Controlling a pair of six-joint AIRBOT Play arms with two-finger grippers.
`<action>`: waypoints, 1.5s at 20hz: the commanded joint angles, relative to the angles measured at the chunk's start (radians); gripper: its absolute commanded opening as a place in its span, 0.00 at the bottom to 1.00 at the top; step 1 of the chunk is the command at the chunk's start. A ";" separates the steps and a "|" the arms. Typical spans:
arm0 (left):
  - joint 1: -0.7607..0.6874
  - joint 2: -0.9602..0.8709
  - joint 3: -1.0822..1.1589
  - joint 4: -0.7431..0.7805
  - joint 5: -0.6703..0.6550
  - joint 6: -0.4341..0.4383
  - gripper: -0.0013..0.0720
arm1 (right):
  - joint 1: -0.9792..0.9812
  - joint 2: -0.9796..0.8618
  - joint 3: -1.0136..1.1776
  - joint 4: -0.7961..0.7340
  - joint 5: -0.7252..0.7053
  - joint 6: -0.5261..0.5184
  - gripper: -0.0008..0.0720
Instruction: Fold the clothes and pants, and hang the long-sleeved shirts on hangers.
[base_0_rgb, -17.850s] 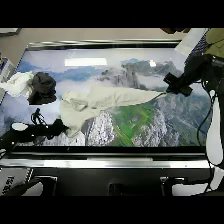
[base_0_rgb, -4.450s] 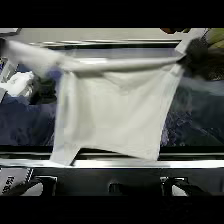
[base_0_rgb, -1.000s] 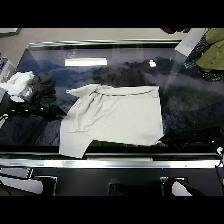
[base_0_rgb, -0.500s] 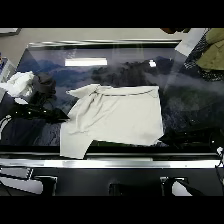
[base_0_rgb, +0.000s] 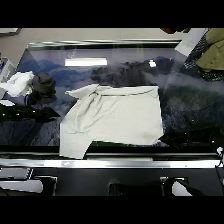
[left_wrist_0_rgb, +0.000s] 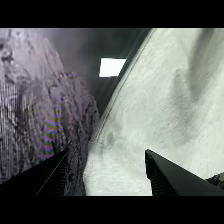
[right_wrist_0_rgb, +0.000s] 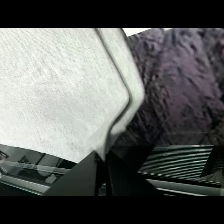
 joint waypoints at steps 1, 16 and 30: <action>0.002 0.004 -0.065 -0.014 0.023 0.022 0.77 | 0.000 0.001 0.001 0.006 0.001 0.001 0.06; -0.076 -0.052 -0.090 -0.150 0.092 0.026 0.12 | 0.001 0.003 0.001 0.085 0.002 -0.045 0.06; -0.077 0.267 0.500 -0.170 0.103 -0.150 0.04 | 0.000 0.067 0.785 0.363 0.004 -0.086 0.06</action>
